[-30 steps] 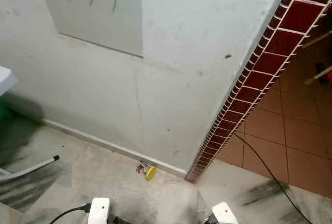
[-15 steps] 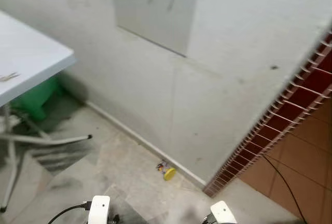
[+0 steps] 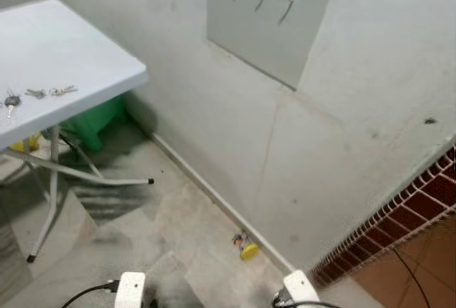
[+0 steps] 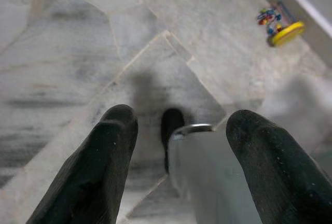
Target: Hang keys on a hook
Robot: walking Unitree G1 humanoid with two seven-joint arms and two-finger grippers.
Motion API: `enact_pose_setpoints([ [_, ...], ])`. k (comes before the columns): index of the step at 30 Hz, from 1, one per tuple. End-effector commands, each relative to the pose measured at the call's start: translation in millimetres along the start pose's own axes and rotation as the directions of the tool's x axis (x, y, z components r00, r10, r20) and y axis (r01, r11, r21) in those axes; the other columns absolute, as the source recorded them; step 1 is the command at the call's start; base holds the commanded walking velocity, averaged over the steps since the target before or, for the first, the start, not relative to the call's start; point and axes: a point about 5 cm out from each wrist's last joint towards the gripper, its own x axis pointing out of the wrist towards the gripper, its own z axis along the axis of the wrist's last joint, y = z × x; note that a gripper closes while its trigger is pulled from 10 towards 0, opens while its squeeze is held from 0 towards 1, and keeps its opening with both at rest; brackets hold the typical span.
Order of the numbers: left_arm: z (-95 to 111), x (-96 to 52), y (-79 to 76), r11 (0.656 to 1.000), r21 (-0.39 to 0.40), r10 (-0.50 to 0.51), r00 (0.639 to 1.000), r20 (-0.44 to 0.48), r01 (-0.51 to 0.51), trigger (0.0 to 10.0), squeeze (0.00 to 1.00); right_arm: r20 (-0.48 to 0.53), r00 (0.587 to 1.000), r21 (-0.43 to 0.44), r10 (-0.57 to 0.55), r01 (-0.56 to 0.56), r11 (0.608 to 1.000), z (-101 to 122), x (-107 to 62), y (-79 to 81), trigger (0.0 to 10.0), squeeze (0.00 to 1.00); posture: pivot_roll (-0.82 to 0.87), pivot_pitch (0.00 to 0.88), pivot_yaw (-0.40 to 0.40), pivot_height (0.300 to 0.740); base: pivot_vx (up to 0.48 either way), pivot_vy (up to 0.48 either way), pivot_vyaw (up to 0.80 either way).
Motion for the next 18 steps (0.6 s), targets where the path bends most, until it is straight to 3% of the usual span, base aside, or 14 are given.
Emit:
enact_pose_setpoints([
  [1,-6.3,-1.5,-1.7,1.0,0.006,-0.014,1.0,-0.022,0.014,10.0,0.0,0.002,1.0,0.003,0.011,-0.011,1.0,0.5,0.2,1.2,10.0,0.0,-0.06,0.045,-0.066,0.74,0.0,0.0,0.8],
  [18,-6.7,-1.8,0.9,1.0,0.0,-0.009,1.0,-0.026,0.009,10.0,0.0,0.005,1.0,0.0,0.02,-0.02,1.0,2.0,0.8,3.0,10.0,0.0,-0.06,0.043,-0.064,0.74,0.0,0.0,0.8],
])
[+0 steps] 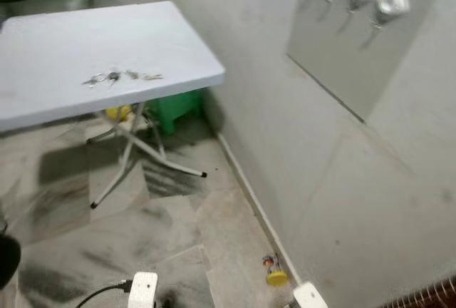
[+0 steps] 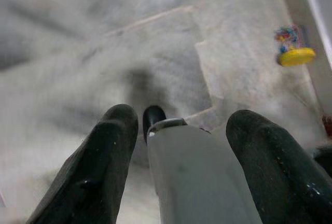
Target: Hang keys on a hook
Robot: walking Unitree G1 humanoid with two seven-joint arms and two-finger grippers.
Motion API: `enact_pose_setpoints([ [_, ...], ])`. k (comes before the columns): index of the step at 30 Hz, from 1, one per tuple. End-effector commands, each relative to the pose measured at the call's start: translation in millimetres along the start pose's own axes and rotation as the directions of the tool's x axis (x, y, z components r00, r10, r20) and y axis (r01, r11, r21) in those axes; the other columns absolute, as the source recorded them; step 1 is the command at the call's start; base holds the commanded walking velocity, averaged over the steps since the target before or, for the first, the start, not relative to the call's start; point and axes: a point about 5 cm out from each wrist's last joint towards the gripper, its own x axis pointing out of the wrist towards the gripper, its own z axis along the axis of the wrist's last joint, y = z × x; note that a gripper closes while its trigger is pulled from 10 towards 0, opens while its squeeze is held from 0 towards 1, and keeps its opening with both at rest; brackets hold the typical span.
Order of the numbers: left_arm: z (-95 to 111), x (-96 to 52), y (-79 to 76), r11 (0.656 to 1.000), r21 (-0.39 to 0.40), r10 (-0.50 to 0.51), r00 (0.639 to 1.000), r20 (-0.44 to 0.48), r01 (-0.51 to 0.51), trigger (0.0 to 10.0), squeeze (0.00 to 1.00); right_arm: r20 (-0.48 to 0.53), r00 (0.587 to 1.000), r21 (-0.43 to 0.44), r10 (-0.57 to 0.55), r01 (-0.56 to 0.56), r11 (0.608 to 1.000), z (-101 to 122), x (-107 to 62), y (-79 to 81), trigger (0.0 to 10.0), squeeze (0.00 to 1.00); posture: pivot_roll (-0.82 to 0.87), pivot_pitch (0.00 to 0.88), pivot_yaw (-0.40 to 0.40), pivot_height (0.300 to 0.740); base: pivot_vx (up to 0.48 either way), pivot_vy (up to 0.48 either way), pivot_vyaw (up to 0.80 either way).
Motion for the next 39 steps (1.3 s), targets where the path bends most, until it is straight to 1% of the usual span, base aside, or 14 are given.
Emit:
enact_pose_setpoints([
  [1,-6.5,-2.1,4.9,1.0,0.002,0.014,1.0,-0.027,-0.014,10.0,0.0,0.028,1.0,-0.002,0.014,-0.014,1.0,8.6,2.7,6.7,10.0,0.0,-0.06,0.043,-0.064,0.74,0.0,0.0,0.8],
  [7,-9.0,-2.7,5.4,1.0,-0.007,0.015,0.999,-0.043,-0.015,10.0,0.0,0.027,0.999,-0.003,0.017,-0.017,1.0,8.4,3.0,8.2,10.0,0.0,-0.05,0.044,-0.069,0.74,0.0,0.0,0.8],
  [20,-8.7,-2.6,4.8,1.0,-0.019,0.015,0.999,-0.039,-0.015,10.0,0.0,0.035,0.999,0.003,0.011,-0.011,1.0,9.2,2.8,6.9,10.0,0.0,-0.05,0.045,-0.069,0.74,0.0,0.0,0.8],
  [22,-7.3,-2.1,5.3,0.999,-0.031,0.015,0.999,-0.038,-0.016,10.0,0.0,0.051,0.999,0.051,0.012,-0.015,0.999,11.1,2.9,6.7,10.0,0.0,-0.06,0.048,-0.067,0.74,0.0,0.0,0.0],
  [24,-6.5,-1.8,5.6,0.999,-0.041,0.016,0.999,-0.036,-0.018,10.0,0.0,0.054,0.998,0.064,0.008,-0.012,0.998,11.5,3.0,6.6,10.0,0.0,-0.06,0.054,-0.061,0.74,0.0,0.0,0.0],
  [36,-5.0,-1.4,5.7,0.999,-0.049,0.019,0.999,-0.032,-0.021,10.0,0.0,0.064,0.998,0.085,0.01,-0.015,0.996,14.2,3.6,7.5,10.0,0.0,-0.06,0.062,-0.057,0.74,0.0,0.313,0.0],
  [39,-4.3,-1.4,6.2,0.999,-0.037,0.023,0.999,-0.026,-0.024,10.0,0.0,0.067,0.998,0.088,0.008,-0.014,0.996,14.9,3.7,7.5,10.0,0.0,-0.06,0.062,-0.057,0.74,0.0,0.0,0.0],
])
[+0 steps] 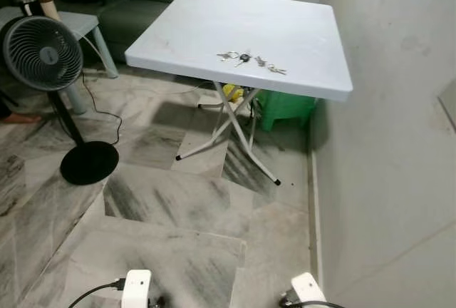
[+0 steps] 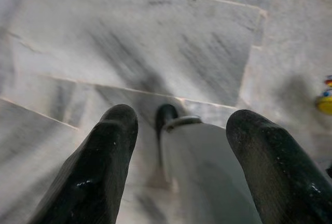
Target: Hang keys on a hook
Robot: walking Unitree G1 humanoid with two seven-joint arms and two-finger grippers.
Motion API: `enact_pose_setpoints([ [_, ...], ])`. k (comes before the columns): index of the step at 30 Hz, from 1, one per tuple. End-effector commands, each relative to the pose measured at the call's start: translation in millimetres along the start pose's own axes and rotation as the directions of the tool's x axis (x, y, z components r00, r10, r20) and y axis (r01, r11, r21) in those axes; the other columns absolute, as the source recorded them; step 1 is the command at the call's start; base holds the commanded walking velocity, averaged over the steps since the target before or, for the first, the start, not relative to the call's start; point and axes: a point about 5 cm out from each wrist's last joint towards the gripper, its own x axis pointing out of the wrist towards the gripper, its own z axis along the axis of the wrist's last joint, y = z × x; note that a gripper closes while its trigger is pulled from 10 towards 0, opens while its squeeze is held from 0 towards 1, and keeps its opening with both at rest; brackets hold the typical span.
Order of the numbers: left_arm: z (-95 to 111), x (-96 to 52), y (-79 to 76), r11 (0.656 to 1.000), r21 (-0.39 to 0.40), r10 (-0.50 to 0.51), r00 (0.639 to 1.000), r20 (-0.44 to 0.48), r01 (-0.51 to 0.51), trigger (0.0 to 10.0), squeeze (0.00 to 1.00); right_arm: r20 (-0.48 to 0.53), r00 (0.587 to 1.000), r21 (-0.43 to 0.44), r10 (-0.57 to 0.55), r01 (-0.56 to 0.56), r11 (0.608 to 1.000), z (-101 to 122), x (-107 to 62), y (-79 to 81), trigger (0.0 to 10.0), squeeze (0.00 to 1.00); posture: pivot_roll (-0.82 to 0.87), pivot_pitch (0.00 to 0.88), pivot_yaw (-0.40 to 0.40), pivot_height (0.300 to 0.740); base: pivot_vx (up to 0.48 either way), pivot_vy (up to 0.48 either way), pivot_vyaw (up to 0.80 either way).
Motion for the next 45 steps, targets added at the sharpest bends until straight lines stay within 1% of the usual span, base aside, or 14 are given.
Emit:
enact_pose_setpoints([
  [1,-1,0.2,-3.7,1.0,-0.003,-0.007,1.0,-0.001,0.007,10.0,0.0,-0.032,0.999,0.027,-0.019,0.02,0.999,-12,-4.3,-6.8,10.0,0.0,-0.06,0.062,-0.057,0.74,0.0,0.0,0.0],
  [9,0,0.4,-3.3,1.0,-0.007,0.002,1.0,0.007,-0.002,10.0,0.0,-0.048,0.999,0.032,-0.025,0.026,0.999,-16,-5.2,-7.6,10.0,0.0,-0.05,0.07,-0.063,0.74,0.0,0.0,0.0],
  [17,-1,0.3,-4.3,0.999,-0.039,-0.003,1.0,0.005,0.003,10.0,0.0,-0.055,0.998,0.034,-0.026,0.028,0.999,-19,-6.0,-8.0,10.0,0.0,-0.06,0.072,-0.064,0.74,0.0,0.0,0.0],
  [38,4,1.5,-6.0,0.999,-0.037,-0.008,1.0,0.021,0.009,10.0,0.0,-0.076,0.997,0.048,-0.032,0.035,0.998,-28,-8.7,-9.3,10.0,0.0,-0.06,0.078,-0.064,0.74,0.0,0.478,0.0],
  [41,4,1.6,-6.0,1.0,-0.02,-0.003,1.0,0.024,0.003,10.0,0.0,-0.077,0.997,0.047,-0.032,0.036,0.998,-28,-8.8,-9.5,10.0,0.0,-0.06,0.077,-0.065,0.74,0.0,0.091,0.0],
  [45,5,1.7,-6.4,0.998,-0.059,-0.002,0.999,0.032,0.004,10.0,0.0,-0.074,0.997,0.046,-0.032,0.035,0.998,-27,-8.6,-10.2,10.0,0.0,-0.06,0.079,-0.068,0.74,0.0,0.0,0.0],
])
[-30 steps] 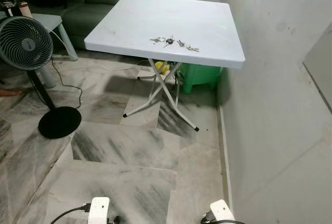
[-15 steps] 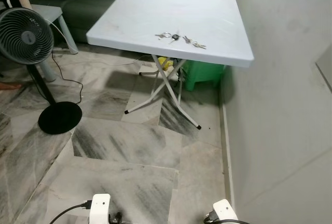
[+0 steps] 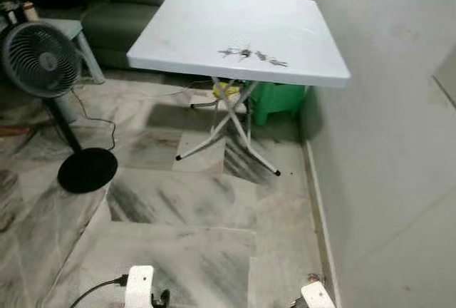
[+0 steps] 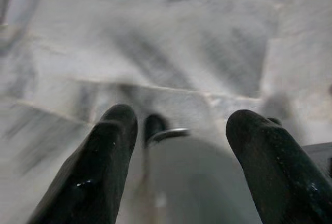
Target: Hang keys on a hook
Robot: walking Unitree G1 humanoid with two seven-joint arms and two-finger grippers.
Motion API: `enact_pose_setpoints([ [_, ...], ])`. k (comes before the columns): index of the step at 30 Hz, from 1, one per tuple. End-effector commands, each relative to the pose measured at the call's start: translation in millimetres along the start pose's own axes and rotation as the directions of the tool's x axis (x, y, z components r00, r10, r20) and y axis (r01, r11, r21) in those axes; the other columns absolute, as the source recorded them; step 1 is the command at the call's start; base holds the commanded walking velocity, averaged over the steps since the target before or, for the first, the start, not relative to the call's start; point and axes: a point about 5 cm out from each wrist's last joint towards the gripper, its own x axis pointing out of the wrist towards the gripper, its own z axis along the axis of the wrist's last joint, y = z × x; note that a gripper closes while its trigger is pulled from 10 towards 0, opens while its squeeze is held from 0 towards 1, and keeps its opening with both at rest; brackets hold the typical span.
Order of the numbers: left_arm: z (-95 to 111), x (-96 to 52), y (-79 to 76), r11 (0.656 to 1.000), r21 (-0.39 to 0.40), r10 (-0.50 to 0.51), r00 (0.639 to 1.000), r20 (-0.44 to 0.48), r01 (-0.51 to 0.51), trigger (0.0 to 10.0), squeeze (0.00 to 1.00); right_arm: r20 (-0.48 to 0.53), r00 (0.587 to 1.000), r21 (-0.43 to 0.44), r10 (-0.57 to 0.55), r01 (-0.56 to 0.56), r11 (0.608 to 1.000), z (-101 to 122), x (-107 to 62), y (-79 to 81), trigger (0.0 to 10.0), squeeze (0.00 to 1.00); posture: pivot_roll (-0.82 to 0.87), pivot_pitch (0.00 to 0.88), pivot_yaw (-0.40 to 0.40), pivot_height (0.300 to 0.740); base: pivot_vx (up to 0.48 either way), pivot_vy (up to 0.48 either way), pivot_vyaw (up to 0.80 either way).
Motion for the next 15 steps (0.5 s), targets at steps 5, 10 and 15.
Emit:
enact_pose_setpoints([
  [5,4.5,2.3,-11.5,0.999,-0.024,-0.026,0.999,0.022,0.026,10.0,0.0,-0.018,1.0,0.008,-0.017,0.017,1.0,-6.1,-3.0,-8.0,10.0,0.0,-0.06,0.08,-0.068,0.74,0.0,0.0,0.0],
  [10,4.4,2.3,-11.8,0.999,-0.024,-0.025,0.999,0.024,0.026,10.0,0.0,-0.017,1.0,0.008,-0.016,0.017,1.0,-5.8,-3.0,-8.2,10.0,0.0,-0.06,0.08,-0.069,0.74,0.0,0.0,0.0],
  [15,10.4,3.6,-12.5,0.999,-0.037,-0.028,0.998,0.047,0.03,10.0,0.0,0.002,1.0,0.012,-0.014,0.014,1.0,-2.0,-2.7,-9.1,10.0,0.0,-0.06,0.082,-0.07,0.74,0.0,0.0,0.0],
])
